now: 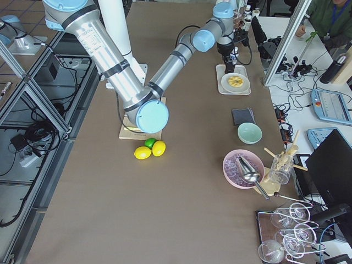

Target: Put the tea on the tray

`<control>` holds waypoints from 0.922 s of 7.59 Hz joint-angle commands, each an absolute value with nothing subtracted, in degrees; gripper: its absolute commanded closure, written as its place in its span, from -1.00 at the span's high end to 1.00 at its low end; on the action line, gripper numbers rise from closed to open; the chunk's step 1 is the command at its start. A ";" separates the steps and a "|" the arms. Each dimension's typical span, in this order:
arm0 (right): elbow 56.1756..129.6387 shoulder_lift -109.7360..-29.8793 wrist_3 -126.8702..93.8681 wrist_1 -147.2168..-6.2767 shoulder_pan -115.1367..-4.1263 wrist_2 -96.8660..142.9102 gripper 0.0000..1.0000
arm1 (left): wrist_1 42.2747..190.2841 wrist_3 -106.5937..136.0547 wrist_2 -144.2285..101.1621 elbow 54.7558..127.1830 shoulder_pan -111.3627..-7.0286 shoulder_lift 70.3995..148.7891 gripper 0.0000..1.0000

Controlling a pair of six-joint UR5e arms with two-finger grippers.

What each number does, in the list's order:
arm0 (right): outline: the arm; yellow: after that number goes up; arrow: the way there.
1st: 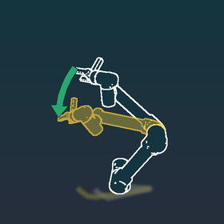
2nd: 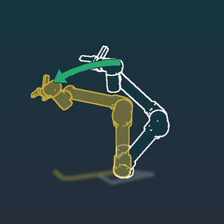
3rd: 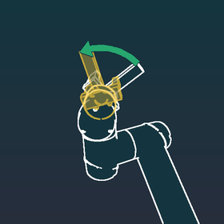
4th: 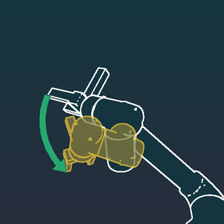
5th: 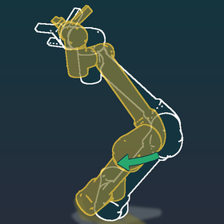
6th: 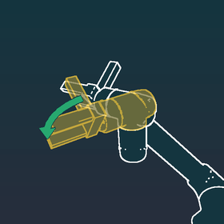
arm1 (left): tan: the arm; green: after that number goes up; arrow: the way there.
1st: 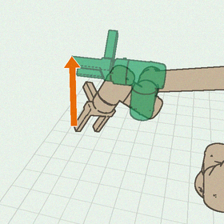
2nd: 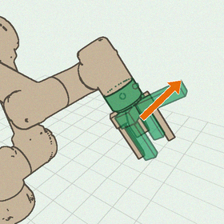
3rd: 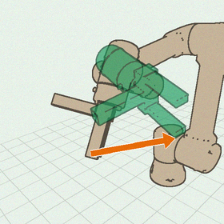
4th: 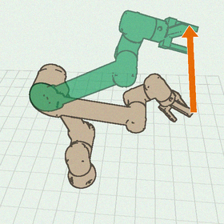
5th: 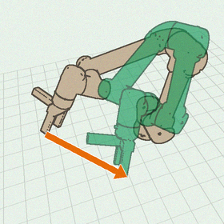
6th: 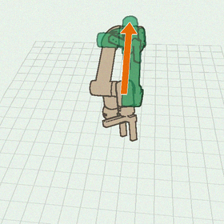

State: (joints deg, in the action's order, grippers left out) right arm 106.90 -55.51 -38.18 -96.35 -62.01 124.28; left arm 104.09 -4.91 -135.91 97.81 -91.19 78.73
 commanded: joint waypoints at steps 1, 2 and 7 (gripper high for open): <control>118.73 -82.97 -11.56 -98.17 -73.16 127.35 1.00 | 102.39 -7.47 -135.26 98.26 -91.14 76.75 0.99; 118.65 -90.45 1.62 -98.00 -78.43 127.35 1.00 | 101.09 -6.43 -137.79 97.48 -91.06 75.08 0.99; 110.40 -100.11 10.24 -97.91 -88.95 126.74 1.00 | 95.80 -6.33 -138.10 97.03 -91.06 74.89 0.99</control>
State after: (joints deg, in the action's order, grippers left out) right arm 112.69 -99.13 16.39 -98.17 -88.38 127.03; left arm 96.12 -6.35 -141.10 97.23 -91.11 75.43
